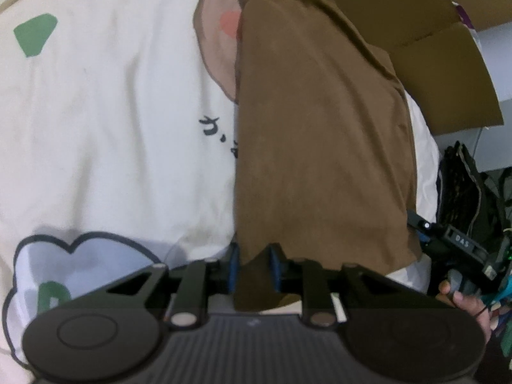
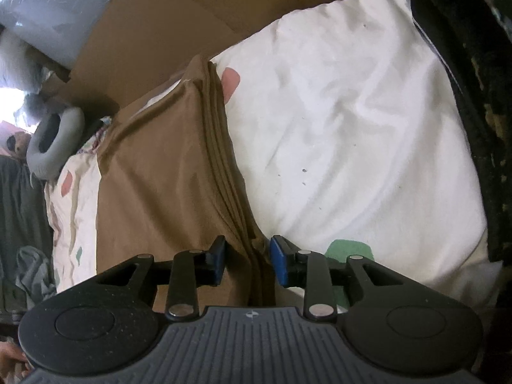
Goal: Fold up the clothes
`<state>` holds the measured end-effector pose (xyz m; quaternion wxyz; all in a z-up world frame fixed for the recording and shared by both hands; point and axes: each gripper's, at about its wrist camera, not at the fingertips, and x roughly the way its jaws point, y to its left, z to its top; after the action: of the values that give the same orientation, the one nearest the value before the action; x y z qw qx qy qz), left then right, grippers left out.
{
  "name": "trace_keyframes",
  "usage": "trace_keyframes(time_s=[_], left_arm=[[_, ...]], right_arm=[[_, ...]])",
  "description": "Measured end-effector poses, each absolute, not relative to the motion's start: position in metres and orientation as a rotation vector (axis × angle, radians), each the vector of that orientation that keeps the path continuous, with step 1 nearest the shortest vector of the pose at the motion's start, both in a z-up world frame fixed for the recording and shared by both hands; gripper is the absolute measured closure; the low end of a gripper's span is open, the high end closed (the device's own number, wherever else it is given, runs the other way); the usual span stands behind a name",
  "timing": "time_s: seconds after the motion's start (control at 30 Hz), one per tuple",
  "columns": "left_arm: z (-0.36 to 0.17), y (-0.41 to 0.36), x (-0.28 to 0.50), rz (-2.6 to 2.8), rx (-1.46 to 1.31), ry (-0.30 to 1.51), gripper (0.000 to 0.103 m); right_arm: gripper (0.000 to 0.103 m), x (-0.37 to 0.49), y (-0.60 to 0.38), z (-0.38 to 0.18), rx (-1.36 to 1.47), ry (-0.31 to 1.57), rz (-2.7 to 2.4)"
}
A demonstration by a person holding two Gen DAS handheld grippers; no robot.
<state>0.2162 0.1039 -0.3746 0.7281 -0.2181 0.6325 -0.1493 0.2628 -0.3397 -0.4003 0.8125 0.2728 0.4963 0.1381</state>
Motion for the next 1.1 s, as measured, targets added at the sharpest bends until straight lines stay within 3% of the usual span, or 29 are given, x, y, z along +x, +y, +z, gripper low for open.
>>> trace_keyframes(time_s=[0.1, 0.17, 0.23, 0.4, 0.5, 0.77, 0.83, 0.93, 1.1], left_arm=[[-0.38, 0.1, 0.219, -0.327, -0.502, 1.398, 0.081], [-0.38, 0.099, 0.219, -0.323, -0.508, 1.396, 0.082], [-0.379, 0.099, 0.219, -0.318, -0.507, 1.397, 0.083], [-0.376, 0.099, 0.219, -0.322, -0.497, 1.396, 0.086], [-0.377, 0.1, 0.218, -0.324, -0.5, 1.399, 0.086], [-0.383, 0.104, 0.222, -0.338, -0.553, 1.376, 0.084], [-0.384, 0.103, 0.223, -0.339, -0.555, 1.373, 0.085], [-0.381, 0.102, 0.222, -0.342, -0.552, 1.369, 0.094], [-0.358, 0.101, 0.221, -0.376, -0.505, 1.34, 0.098]], right_arm=[[0.068, 0.264, -0.337, -0.399, 0.568, 1.064, 0.294], [0.077, 0.265, -0.337, -0.397, 0.569, 1.067, 0.299], [0.079, 0.264, -0.337, -0.393, 0.557, 1.066, 0.301], [0.076, 0.266, -0.335, -0.388, 0.529, 1.078, 0.303], [0.069, 0.27, -0.337, -0.391, 0.537, 1.097, 0.307], [0.069, 0.28, -0.342, -0.398, 0.588, 1.14, 0.334], [0.077, 0.28, -0.342, -0.398, 0.6, 1.137, 0.337], [0.084, 0.278, -0.341, -0.395, 0.602, 1.131, 0.338], [0.088, 0.275, -0.34, -0.384, 0.601, 1.109, 0.338]])
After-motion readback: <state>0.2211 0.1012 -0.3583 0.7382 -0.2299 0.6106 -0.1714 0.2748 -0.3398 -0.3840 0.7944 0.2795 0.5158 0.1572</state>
